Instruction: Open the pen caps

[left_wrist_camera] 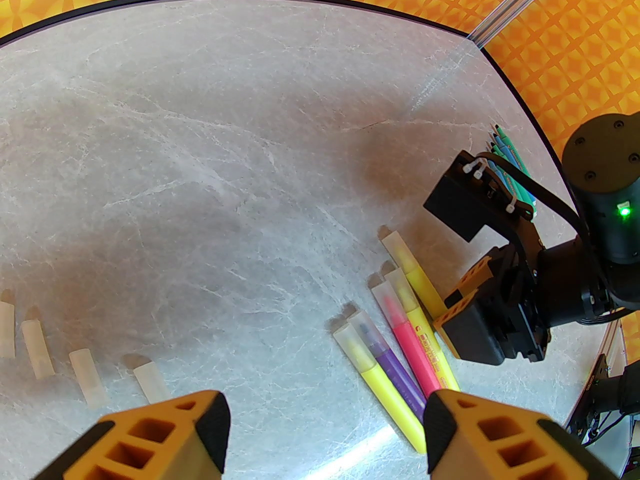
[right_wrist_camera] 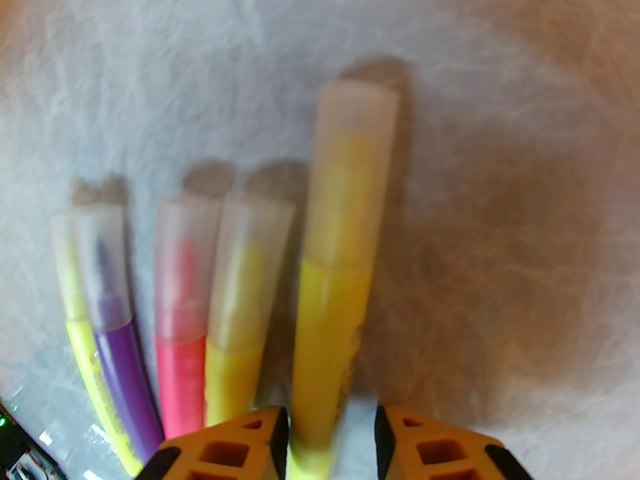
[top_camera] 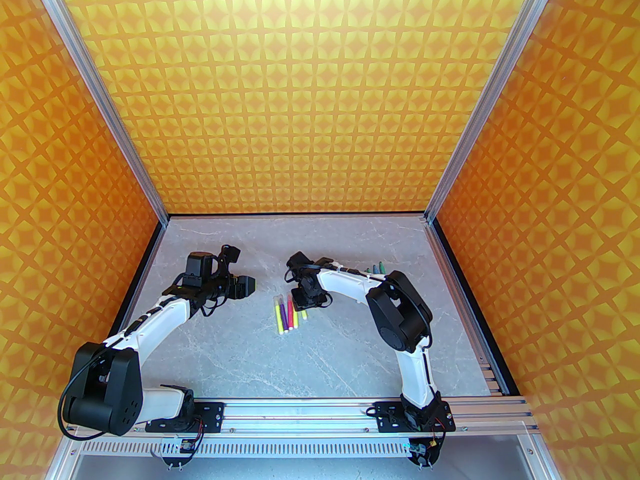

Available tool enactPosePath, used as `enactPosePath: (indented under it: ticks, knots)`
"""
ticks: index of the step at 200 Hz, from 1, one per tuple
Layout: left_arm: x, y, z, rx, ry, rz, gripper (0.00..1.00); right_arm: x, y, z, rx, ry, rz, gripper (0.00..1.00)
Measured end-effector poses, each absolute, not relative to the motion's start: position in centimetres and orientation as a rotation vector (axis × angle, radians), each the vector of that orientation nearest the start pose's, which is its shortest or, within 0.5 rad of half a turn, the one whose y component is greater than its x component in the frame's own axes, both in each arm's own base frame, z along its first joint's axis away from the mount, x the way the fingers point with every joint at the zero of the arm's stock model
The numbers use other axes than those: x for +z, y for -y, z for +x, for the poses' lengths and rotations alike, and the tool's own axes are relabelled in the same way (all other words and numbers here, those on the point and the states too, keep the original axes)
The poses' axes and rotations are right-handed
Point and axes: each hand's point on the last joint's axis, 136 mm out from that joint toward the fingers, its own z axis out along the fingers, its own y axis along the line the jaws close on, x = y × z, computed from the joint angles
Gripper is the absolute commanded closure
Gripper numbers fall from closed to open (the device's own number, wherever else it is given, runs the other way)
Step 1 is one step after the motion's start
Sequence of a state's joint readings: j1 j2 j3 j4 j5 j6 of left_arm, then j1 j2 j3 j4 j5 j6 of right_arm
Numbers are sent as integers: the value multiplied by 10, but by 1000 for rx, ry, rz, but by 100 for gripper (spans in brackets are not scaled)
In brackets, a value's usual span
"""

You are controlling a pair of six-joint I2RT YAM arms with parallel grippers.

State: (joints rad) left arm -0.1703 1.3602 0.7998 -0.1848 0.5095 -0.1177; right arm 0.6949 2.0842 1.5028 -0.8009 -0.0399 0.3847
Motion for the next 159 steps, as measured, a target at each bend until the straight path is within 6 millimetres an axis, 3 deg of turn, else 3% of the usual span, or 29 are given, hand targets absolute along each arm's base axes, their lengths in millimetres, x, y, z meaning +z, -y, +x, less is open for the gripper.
enactPosePath:
  ticks: [55, 95, 159]
  knots:
    - [143, 145, 348, -738, -2277, 326, 31, 15, -278, 331, 89, -2956, -479, 71]
    - [144, 146, 348, -738, -2275, 326, 31, 15, -276, 332, 61, -2956, -474, 84]
    - [145, 147, 349, -746, -2266, 331, 32, 18, -272, 338, 15, -2929, -462, 95]
